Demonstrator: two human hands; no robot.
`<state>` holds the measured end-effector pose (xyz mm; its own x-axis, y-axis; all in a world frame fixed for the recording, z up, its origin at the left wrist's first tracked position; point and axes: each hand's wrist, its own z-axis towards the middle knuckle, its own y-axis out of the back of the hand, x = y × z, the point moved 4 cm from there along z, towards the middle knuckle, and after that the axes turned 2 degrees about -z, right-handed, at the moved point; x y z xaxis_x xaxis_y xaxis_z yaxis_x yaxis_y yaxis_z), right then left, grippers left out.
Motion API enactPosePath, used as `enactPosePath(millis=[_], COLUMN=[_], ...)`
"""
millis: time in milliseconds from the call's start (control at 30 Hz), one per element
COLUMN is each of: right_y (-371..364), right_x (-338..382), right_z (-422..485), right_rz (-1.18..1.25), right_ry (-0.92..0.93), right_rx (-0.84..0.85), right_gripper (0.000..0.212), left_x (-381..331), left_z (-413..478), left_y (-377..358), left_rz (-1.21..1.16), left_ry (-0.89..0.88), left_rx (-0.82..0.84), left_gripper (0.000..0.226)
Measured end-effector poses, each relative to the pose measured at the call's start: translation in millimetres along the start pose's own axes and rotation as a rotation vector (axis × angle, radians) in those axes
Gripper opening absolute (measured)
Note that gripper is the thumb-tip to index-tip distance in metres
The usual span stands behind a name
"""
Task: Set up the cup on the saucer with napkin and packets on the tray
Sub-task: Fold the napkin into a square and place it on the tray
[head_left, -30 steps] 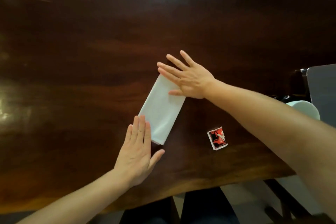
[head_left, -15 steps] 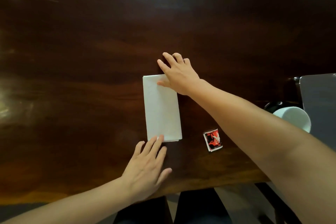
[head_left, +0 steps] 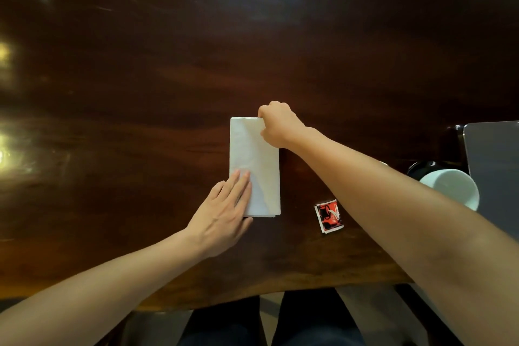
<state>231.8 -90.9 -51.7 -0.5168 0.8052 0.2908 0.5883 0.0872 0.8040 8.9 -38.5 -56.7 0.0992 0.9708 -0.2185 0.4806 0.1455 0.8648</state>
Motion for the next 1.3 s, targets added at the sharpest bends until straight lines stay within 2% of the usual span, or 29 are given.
enactPosePath(millis=[100,267,333,500,667,733,833,900,1033,1133,1233,1300], right_y=[-2.4,5.3,10.1,-14.6,-56.7,-66.2,-79.8,-86.9,-102.1,-108.5,-102.8,-95.4], right_x=[0.2,6.8,12.7,28.7,16.8,16.5,19.1,17.6,14.8,16.8,16.8,21.9], right_z=[-5.3,-34.4,-54.0,-115.3,-146.8,-156.9,-167.5,-168.2,-169.6,-172.6,-171.3,-166.3], right_rz=[0.044,0.243,0.301,0.231,0.142,0.084,-0.015,-0.064,-0.108,-0.106,-0.041,0.022], right_ry=[-0.002,0.05,0.095,0.251,0.229,0.267,0.315,0.292,0.26,0.268,0.242,0.204], right_rx=[-0.02,-0.15,-0.232,-0.356,-0.347,-0.341,-0.328,-0.31,-0.205,-0.143,-0.228,-0.312], right_gripper=[0.021,0.01,0.012,0.021,0.026,0.021,0.02,0.024,0.031,0.034,0.029,0.037], left_x=[4.5,5.6,5.6,9.7,16.1,23.6,34.6,30.8,13.0,7.1,9.3,12.5], left_z=[-0.8,2.2,4.1,3.1,-10.8,-23.0,-33.5,-27.0,2.1,16.0,20.9,19.4], left_y=[-2.6,0.7,4.0,6.5,18.7,23.9,33.1,37.3,30.9,15.5,2.3,-4.0], left_rz=[-0.01,-0.055,-0.077,-0.126,-0.277,-0.337,-0.402,-0.357,-0.104,-0.016,-0.01,-0.007], left_ry=[-0.008,0.01,0.017,-0.002,-0.128,-0.15,-0.053,0.012,0.022,-0.019,-0.036,-0.043], left_rx=[-0.007,0.0,-0.003,-0.003,-0.024,-0.097,-0.323,-0.399,-0.267,-0.159,-0.121,-0.107], left_gripper=[0.075,0.077,0.079,0.078,0.068,0.054,0.037,0.039,0.061,0.066,0.067,0.068])
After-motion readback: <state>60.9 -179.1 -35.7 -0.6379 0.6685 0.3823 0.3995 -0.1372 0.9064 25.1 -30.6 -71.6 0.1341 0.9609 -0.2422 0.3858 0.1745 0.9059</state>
